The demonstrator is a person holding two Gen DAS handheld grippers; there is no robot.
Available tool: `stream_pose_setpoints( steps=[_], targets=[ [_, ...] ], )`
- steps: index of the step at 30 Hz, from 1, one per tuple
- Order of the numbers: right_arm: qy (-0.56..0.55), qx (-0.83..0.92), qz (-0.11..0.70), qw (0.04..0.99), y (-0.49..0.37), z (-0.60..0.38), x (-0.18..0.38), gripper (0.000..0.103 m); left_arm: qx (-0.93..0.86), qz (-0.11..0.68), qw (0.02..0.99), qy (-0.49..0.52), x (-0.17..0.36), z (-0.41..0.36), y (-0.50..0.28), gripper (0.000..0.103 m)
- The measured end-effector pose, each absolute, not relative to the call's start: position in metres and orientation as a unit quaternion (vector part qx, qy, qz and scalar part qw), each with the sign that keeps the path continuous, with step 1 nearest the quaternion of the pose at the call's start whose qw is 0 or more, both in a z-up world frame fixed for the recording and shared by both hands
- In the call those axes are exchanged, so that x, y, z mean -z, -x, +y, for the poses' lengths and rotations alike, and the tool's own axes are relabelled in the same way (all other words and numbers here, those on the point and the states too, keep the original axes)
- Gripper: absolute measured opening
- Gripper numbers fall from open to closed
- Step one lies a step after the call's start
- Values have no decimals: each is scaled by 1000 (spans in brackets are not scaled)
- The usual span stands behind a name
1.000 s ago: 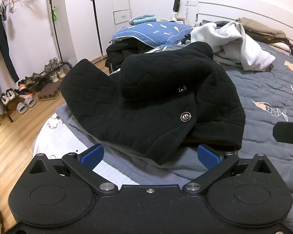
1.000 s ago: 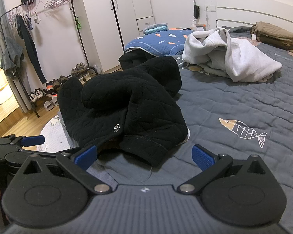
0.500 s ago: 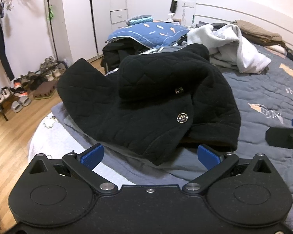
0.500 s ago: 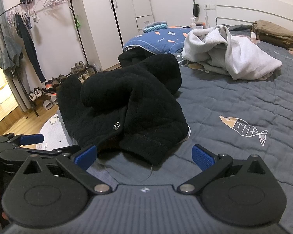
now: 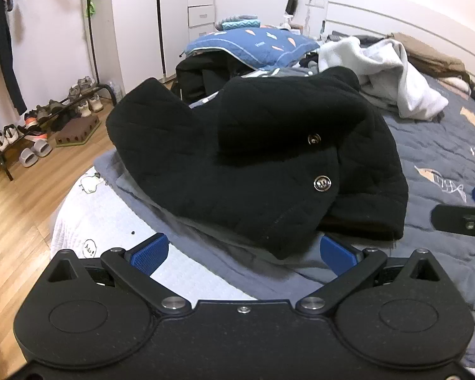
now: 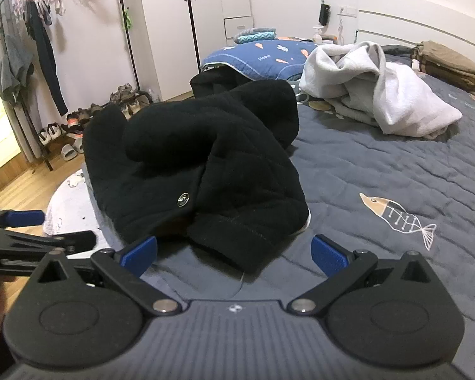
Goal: Fold clothes
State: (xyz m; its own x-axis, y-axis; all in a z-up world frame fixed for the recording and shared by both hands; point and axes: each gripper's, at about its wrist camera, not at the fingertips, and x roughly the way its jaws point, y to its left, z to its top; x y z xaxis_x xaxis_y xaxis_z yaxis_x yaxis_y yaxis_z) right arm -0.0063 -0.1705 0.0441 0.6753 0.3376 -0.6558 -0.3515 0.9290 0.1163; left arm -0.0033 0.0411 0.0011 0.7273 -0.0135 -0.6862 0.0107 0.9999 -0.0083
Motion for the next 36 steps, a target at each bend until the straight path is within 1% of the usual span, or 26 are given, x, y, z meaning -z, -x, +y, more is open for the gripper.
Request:
stream_pose_setpoints(
  steps=[7, 13, 16, 19, 20, 21, 22, 23, 26, 28, 36],
  targets=[
    [28, -164, 383, 909, -17, -161, -4, 103, -3, 358, 934, 2, -2, 49, 4, 103],
    [51, -137, 383, 912, -32, -156, 21, 103, 6, 360, 933, 13, -1, 52, 1, 103],
    [52, -138, 389, 909, -39, -152, 28, 101, 15, 359, 933, 17, -1, 52, -1, 103],
    [37, -137, 389, 910, -42, -152, 33, 94, 19, 360, 933, 16, -1, 51, -2, 103],
    [31, -134, 388, 911, -43, -152, 34, 86, 20, 361, 932, 16, -1, 51, -2, 103],
    [25, -131, 388, 912, -44, -153, 35, 73, 21, 361, 932, 17, -1, 50, -3, 103],
    [19, -128, 387, 913, -44, -153, 36, 67, 21, 362, 932, 17, -1, 50, -3, 103],
    [14, -125, 386, 914, -45, -154, 37, 53, 22, 362, 932, 17, -1, 50, -4, 103],
    [-4, -116, 384, 916, -48, -155, 40, 22, 23, 361, 932, 21, -1, 51, -4, 103],
    [-49, -121, 379, 916, -46, -170, 36, 19, 24, 361, 932, 26, -1, 52, -4, 103],
    [-103, -124, 321, 933, -18, -192, -15, 10, 30, 357, 933, 28, -2, 50, -2, 103]
  ],
)
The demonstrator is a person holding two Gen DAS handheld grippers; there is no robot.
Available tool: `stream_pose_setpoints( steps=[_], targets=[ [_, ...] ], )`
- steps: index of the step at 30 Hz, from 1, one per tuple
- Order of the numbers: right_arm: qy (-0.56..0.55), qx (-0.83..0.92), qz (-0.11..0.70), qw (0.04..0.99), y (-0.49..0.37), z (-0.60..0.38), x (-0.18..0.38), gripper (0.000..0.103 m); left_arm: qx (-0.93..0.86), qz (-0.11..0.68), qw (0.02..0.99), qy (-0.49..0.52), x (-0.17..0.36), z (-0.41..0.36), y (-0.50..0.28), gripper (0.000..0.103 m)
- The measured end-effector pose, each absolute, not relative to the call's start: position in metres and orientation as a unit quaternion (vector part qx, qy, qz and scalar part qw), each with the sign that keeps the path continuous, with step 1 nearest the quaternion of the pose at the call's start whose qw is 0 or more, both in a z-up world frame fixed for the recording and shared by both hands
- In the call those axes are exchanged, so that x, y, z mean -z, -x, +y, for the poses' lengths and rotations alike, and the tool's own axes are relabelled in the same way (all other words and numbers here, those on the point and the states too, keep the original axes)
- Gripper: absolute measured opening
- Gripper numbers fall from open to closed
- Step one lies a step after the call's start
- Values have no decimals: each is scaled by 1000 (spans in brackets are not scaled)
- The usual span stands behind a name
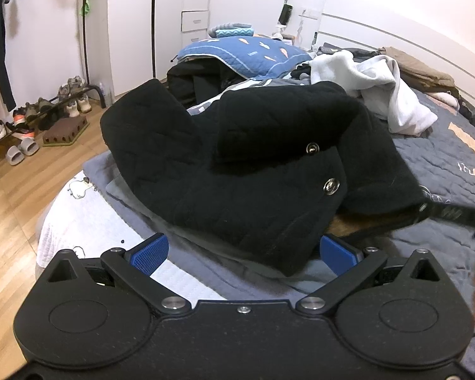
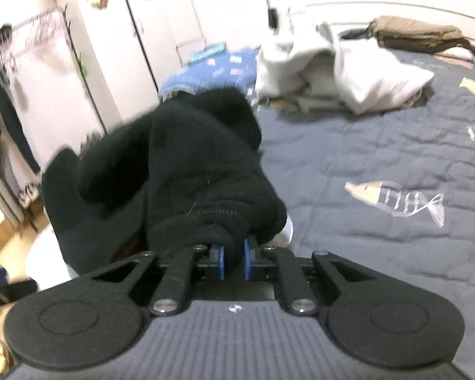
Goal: Fold clothes
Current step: 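Grasp the jacket hem with the right gripper while the left gripper grasps the front edge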
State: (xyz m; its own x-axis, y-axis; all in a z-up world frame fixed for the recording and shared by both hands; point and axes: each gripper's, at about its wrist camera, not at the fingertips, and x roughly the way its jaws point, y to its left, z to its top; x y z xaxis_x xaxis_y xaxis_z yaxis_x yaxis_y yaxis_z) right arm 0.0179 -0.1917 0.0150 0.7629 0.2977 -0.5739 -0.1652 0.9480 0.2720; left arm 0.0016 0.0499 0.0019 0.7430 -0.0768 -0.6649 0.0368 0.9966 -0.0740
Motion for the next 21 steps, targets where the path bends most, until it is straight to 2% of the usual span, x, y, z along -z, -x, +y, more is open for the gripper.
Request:
stream_pose_setpoints(
  steps=[8, 14, 21],
  targets=[
    [-158, -116, 281, 940, 12, -233, -67, 6, 72, 347, 935, 14, -3, 34, 10, 103],
    [-154, -116, 315, 929, 33, -254, -38, 6, 117, 332, 936, -20, 6, -1, 16, 103],
    [-187, -138, 334, 913, 41, -272, -10, 7, 140, 335, 925, -110, 35, -51, 17, 103]
  ],
)
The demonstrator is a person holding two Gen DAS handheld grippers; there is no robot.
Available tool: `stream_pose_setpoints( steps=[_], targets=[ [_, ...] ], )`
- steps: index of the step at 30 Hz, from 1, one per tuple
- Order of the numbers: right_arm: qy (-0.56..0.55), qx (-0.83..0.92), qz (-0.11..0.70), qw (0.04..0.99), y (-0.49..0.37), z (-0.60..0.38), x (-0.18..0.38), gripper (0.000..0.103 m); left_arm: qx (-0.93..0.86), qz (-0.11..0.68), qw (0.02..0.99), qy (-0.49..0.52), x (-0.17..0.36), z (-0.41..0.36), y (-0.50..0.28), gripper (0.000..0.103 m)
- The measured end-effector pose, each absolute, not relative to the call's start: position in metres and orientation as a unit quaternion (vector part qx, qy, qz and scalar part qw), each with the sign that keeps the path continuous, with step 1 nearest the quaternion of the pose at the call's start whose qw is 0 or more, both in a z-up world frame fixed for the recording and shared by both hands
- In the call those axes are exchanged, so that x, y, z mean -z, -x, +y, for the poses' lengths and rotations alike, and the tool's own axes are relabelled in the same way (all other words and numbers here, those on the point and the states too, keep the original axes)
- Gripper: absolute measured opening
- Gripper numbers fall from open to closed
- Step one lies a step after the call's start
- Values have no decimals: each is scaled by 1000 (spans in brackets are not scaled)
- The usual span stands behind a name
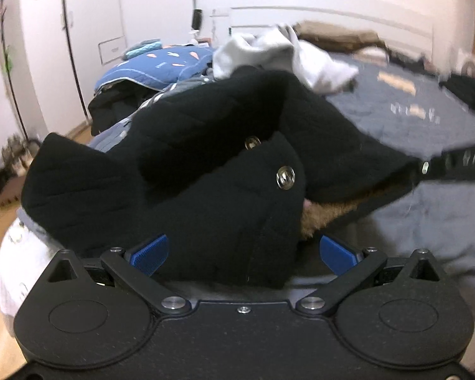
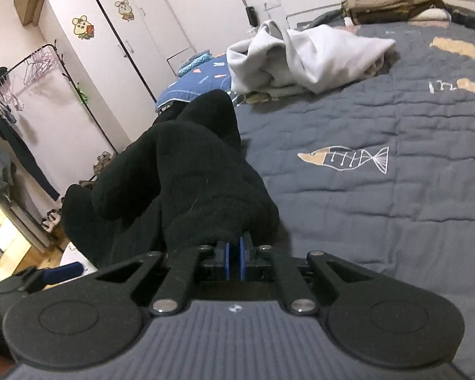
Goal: Fold clothes
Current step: 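Grasp the jacket hem with the right gripper while the left gripper grasps the front edge, then lift the jacket off the bed with both grippers, raising it upward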
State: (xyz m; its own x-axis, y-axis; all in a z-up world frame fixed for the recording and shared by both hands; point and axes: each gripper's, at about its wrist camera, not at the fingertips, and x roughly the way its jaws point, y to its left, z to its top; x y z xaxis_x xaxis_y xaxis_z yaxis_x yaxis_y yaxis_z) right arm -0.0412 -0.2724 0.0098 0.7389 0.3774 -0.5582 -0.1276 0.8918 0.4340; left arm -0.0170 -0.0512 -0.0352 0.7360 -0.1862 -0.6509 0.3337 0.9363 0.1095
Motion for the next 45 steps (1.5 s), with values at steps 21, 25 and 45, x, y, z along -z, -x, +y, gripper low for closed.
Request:
stream_pose_setpoints(
  steps=[21, 25, 45],
  targets=[
    [-234, -114, 333, 906, 60, -329, -24, 31, 125, 371, 912, -119, 57, -66, -5, 49],
    [-207, -114, 335, 912, 59, -323, -21, 40, 132, 376, 911, -106, 55, -65, -6, 31],
    [-249, -165, 399, 867, 47, -288, 25, 42, 134, 384, 909, -91, 57, -67, -7, 29]
  ],
)
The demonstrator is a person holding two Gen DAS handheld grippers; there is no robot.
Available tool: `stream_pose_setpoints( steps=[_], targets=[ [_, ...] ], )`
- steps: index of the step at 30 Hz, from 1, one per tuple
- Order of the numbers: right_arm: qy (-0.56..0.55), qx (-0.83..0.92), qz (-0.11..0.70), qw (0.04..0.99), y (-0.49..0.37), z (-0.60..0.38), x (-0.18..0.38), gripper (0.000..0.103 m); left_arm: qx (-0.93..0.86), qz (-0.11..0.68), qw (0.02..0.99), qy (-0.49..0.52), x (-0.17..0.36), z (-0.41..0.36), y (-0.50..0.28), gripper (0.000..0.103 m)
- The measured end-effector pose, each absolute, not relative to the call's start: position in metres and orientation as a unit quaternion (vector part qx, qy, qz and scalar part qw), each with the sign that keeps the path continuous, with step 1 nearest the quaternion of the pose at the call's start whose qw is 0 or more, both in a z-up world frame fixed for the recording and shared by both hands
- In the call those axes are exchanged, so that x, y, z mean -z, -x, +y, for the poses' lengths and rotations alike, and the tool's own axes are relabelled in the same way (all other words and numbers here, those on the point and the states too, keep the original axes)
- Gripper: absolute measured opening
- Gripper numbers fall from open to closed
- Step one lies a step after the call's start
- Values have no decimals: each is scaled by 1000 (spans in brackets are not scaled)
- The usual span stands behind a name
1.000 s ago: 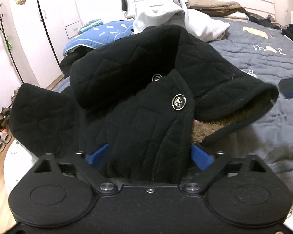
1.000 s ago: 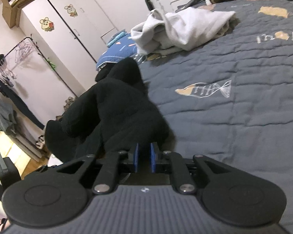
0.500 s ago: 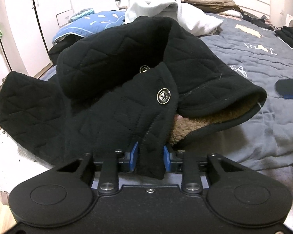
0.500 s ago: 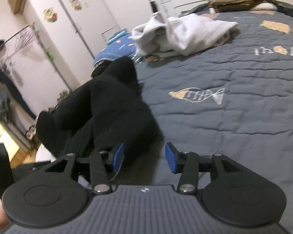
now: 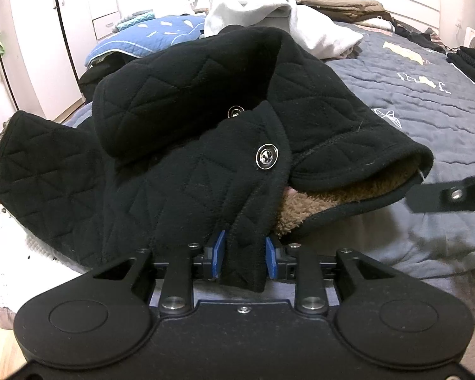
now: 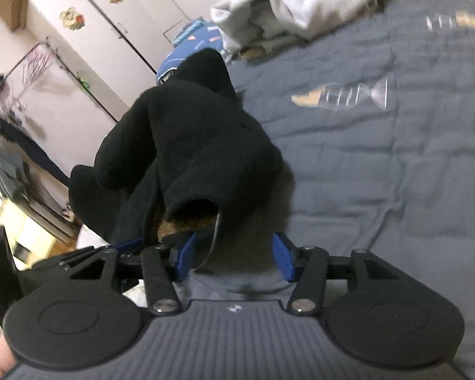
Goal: Fold clothes
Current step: 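Lift the jacket off the bed with both grippers, raising it upward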
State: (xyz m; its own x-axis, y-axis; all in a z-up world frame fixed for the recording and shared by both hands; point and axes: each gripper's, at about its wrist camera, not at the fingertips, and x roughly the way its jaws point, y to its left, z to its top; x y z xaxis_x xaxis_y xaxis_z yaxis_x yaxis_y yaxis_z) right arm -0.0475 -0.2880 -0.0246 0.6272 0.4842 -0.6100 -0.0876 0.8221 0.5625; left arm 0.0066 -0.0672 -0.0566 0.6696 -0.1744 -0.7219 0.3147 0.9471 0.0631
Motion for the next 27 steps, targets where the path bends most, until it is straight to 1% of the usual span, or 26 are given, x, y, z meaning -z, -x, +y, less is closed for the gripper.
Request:
stream_pose_setpoints(
  steps=[1, 2, 3, 17, 18, 19, 20, 25, 26, 27],
  targets=[
    [-260, -165, 402, 862, 46, -288, 28, 32, 134, 384, 909, -90, 57, -66, -7, 29],
    [-261, -164, 403, 862, 46, -288, 30, 12, 134, 384, 909, -90, 57, -66, -7, 29],
    [-261, -162, 408, 860, 46, -287, 31, 1, 134, 384, 909, -89, 57, -65, -7, 29],
    [-203, -158, 399, 880, 77, -294, 7, 0, 127, 387, 909, -85, 56, -63, -9, 31],
    [-200, -155, 398, 882, 78, -296, 5, 0, 123, 386, 910, -89, 56, -64, -9, 33],
    [-196, -153, 397, 884, 80, -298, 4, 0, 118, 383, 911, -95, 55, -66, -8, 40],
    [-192, -150, 395, 886, 82, -299, 2, 1, 113, 381, 912, -101, 55, -67, -7, 45],
    [-177, -140, 377, 898, 86, -305, -7, 8, 105, 366, 918, -114, 52, -70, -4, 46],
    [-176, -139, 370, 902, 86, -306, -9, 13, 104, 368, 917, -113, 53, -70, -5, 46],
    [-174, -138, 363, 905, 85, -307, -11, 22, 103, 371, 916, -112, 54, -70, -5, 45]
  ],
)
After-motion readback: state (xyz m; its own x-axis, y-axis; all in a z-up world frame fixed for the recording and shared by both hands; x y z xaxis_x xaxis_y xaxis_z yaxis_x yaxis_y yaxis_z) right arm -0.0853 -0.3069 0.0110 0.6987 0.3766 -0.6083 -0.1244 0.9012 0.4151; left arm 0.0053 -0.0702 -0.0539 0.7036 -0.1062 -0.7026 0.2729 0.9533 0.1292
